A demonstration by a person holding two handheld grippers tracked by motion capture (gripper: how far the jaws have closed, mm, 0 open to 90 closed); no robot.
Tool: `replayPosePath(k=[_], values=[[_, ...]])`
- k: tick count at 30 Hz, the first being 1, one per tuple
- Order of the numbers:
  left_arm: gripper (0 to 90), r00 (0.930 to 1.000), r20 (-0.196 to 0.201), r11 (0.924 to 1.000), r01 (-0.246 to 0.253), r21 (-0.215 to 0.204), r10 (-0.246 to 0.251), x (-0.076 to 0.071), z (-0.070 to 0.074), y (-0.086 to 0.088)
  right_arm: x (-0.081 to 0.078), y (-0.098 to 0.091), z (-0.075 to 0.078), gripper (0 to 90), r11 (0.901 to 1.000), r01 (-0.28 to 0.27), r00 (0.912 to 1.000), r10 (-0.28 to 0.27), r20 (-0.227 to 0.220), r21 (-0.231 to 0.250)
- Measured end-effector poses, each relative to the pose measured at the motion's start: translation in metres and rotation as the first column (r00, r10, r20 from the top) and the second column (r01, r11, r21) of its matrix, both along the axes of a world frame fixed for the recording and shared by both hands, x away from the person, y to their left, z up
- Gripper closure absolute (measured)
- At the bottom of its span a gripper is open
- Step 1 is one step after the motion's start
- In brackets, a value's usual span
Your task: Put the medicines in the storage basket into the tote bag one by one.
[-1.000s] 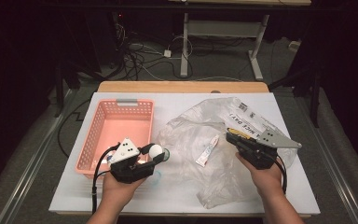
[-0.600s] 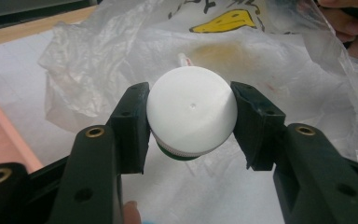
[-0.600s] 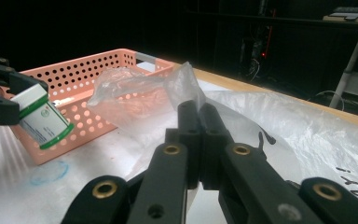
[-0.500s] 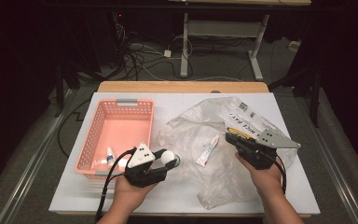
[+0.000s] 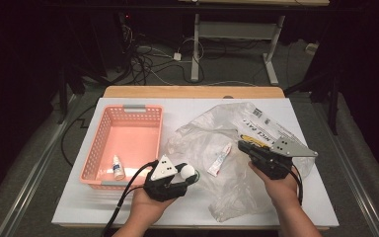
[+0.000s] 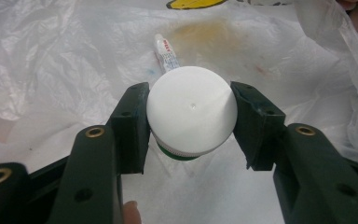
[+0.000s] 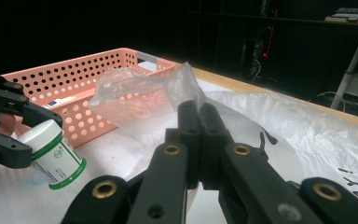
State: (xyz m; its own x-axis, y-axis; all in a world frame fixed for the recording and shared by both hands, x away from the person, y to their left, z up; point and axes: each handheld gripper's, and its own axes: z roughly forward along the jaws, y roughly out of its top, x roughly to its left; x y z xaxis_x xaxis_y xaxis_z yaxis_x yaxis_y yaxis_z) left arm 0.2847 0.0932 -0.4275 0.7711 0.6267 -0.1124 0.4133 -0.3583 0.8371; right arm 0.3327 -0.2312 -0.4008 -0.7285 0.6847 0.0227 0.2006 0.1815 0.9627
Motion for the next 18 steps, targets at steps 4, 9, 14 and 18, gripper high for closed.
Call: replayPosePath(k=[4,9,14,18], values=[[48.9,1.0000,0.008,1.0000,0.003,0.005,-0.003,0.002,0.000,-0.003,0.000,0.000,0.000,90.0,1.0000,0.000,1.0000,0.000,0.001,0.001],[48.9,0.9994,0.033,1.0000,-0.003,-0.002,0.003,0.009,0.009,-0.004,0.000,0.000,0.000,90.0,1.0000,0.006,1.0000,-0.005,-0.003,0.005],[48.9,0.9994,0.035,0.9999,0.001,-0.017,0.000,0.017,0.014,-0.013,0.001,-0.001,0.000,90.0,1.0000,0.003,1.0000,-0.003,-0.002,0.004],[48.9,0.9991,0.040,0.9998,0.013,-0.018,-0.012,0.024,0.016,-0.024,0.001,-0.001,0.001,90.0,1.0000,0.004,1.0000,-0.004,0.002,0.007]])
